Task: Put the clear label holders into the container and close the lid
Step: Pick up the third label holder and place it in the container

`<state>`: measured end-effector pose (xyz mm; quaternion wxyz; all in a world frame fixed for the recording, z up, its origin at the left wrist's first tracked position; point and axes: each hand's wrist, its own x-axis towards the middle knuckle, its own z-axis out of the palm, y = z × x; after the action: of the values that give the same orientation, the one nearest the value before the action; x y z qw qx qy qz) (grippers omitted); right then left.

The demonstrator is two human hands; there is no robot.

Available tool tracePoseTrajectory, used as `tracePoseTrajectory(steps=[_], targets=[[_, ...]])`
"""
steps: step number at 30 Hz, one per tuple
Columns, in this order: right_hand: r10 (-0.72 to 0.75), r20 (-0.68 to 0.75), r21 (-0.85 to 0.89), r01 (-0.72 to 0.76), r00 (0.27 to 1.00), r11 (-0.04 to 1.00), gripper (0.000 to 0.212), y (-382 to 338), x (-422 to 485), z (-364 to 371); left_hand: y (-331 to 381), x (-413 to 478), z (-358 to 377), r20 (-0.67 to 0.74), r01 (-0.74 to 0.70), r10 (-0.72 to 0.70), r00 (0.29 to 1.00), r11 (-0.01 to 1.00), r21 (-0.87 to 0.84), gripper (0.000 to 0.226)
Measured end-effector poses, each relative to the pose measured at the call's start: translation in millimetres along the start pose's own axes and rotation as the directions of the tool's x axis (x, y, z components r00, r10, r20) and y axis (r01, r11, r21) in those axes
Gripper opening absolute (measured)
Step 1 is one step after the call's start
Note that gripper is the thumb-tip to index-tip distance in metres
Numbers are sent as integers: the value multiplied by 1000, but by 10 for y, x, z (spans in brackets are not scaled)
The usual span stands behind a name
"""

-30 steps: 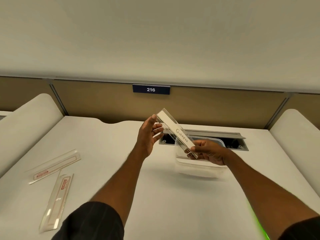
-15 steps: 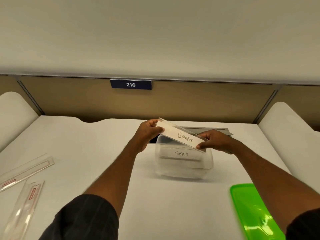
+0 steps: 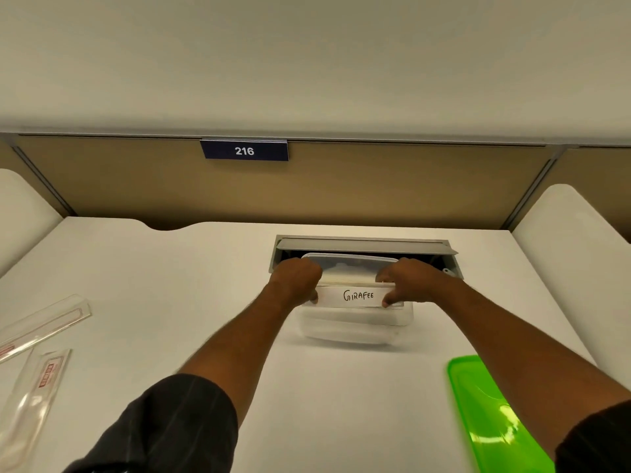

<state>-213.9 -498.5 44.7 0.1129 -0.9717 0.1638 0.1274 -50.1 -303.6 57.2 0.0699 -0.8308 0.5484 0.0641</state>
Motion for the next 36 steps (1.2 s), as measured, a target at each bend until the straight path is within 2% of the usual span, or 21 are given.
tracePoseTrajectory(steps=[5, 11, 15, 24, 29, 32, 34, 36], targets=[[0, 66, -121, 8, 998, 993, 52, -59, 49, 131, 206, 65, 68, 26, -39, 36, 999, 991, 128, 25], [35, 197, -161, -3, 980, 987, 36, -179, 143, 288, 227, 127, 279, 41, -28, 25, 999, 996, 79, 23], [46, 194, -180, -10, 980, 984, 41, -230, 191, 367, 200, 136, 370, 64, -42, 37, 997, 997, 70, 18], [39, 174, -243, 4, 984, 970, 44, -242, 233, 465, 196, 179, 484, 88, -76, 60, 994, 979, 190, 20], [13, 163, -282, 34, 987, 959, 45, -264, 245, 501, 190, 205, 525, 106, -51, 38, 994, 990, 128, 20], [16, 144, -249, 21, 989, 968, 47, -284, 239, 497, 174, 204, 503, 118, -34, 31, 993, 999, 28, 27], [20, 93, -183, -2, 995, 983, 44, -324, 247, 440, 182, 208, 460, 70, -37, 40, 997, 998, -44, 37], [18, -9, -114, -19, 1000, 993, 41, -394, 252, 343, 198, 187, 417, -34, -31, 28, 999, 994, -102, 41]])
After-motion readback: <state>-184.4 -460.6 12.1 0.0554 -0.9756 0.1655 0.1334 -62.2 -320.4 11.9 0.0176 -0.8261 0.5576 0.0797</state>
